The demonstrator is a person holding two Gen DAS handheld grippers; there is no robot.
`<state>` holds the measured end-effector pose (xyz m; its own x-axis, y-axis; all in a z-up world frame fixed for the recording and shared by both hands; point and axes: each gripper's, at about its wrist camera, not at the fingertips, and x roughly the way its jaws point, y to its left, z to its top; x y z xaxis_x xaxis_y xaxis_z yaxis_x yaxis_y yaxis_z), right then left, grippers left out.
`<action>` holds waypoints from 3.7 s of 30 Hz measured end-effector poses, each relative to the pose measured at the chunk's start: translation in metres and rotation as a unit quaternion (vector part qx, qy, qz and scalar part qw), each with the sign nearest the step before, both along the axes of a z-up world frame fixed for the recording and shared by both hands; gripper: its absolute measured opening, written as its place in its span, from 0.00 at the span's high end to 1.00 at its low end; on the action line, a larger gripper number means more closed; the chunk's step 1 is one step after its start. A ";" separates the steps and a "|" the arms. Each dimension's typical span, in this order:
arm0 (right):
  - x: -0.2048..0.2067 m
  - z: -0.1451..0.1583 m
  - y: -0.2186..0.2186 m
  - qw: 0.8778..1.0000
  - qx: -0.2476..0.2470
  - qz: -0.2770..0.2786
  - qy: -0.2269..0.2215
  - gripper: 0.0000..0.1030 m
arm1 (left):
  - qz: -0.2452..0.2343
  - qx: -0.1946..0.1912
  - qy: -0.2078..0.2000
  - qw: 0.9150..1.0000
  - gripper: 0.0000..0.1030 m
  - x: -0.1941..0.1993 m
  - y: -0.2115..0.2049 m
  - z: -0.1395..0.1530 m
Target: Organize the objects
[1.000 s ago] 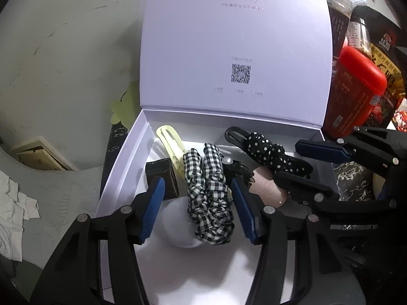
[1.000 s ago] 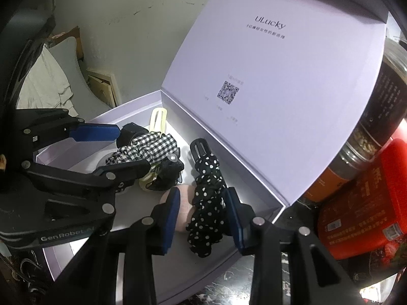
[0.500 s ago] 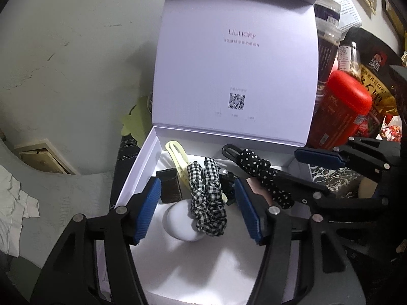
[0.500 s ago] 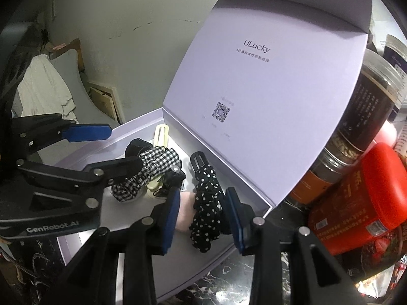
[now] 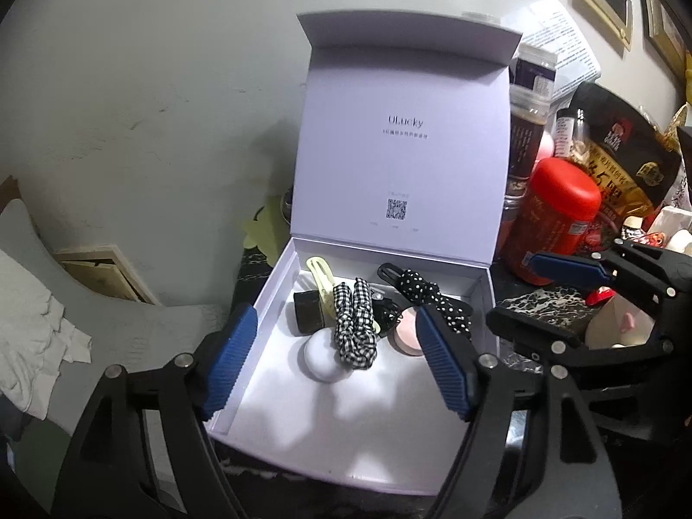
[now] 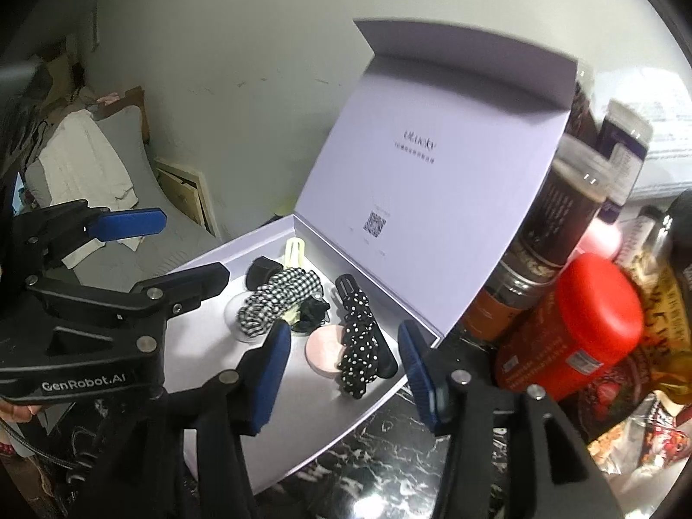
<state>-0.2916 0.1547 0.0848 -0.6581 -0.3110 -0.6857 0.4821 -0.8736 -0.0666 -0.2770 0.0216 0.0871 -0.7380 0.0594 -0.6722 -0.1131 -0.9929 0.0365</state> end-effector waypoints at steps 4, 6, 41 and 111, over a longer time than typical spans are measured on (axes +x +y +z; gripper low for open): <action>0.017 0.014 0.001 1.000 0.004 0.002 0.012 0.39 | 0.010 -0.001 0.012 1.000 0.20 0.018 -0.002 0.015; 0.026 0.021 0.002 1.000 0.003 0.002 0.016 0.38 | 0.019 0.000 0.015 1.000 0.18 0.026 -0.004 0.023; 0.183 0.063 0.037 0.998 -0.008 -0.026 0.060 0.21 | 0.040 -0.015 0.029 0.999 0.12 0.178 0.003 0.060; 0.254 -0.016 0.060 0.999 0.002 -0.044 0.000 0.21 | 0.035 -0.013 -0.011 0.999 0.12 0.264 0.027 -0.019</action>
